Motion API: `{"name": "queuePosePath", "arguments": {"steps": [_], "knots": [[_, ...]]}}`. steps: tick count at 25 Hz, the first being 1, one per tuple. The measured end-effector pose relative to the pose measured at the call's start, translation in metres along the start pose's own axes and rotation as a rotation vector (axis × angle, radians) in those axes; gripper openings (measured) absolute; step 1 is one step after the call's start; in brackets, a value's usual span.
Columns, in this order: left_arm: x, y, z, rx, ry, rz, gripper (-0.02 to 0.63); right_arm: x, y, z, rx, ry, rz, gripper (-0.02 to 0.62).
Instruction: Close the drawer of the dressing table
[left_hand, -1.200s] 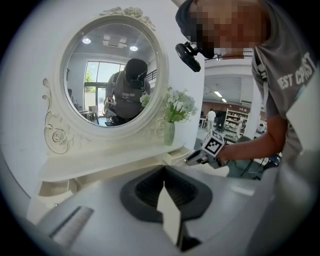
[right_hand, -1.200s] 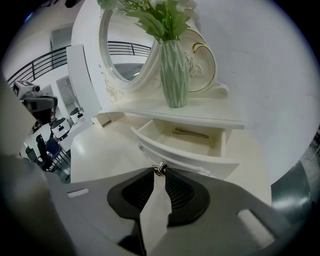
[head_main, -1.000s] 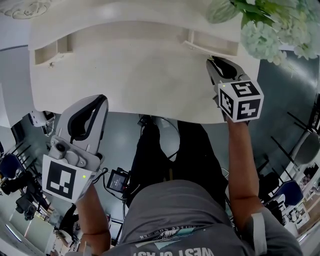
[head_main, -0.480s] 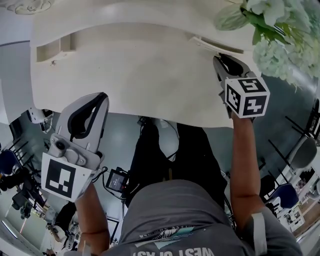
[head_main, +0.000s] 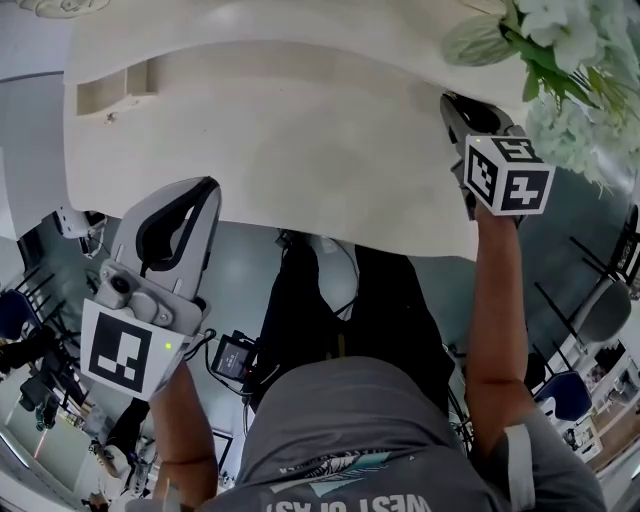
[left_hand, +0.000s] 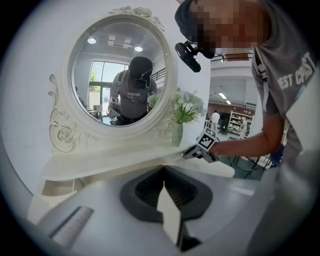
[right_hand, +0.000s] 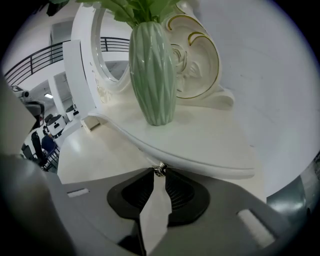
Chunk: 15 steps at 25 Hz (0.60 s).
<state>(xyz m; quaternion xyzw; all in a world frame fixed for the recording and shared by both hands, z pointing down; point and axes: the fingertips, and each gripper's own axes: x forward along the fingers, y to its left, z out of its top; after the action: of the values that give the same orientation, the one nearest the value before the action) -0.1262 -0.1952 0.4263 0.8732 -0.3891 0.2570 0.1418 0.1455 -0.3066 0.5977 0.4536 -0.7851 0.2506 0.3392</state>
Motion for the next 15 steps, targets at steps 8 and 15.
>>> {"name": "queuePosePath", "arguments": {"steps": [8,15], "knots": [[-0.008,0.001,0.005,0.01,-0.019,0.016,0.003,0.0,-0.001,-0.002,0.007,0.005,0.005,0.077],[-0.021,0.0,0.016,0.022,-0.048,0.032,0.002,-0.001,0.0,-0.004,0.02,0.029,-0.027,0.081]]}}
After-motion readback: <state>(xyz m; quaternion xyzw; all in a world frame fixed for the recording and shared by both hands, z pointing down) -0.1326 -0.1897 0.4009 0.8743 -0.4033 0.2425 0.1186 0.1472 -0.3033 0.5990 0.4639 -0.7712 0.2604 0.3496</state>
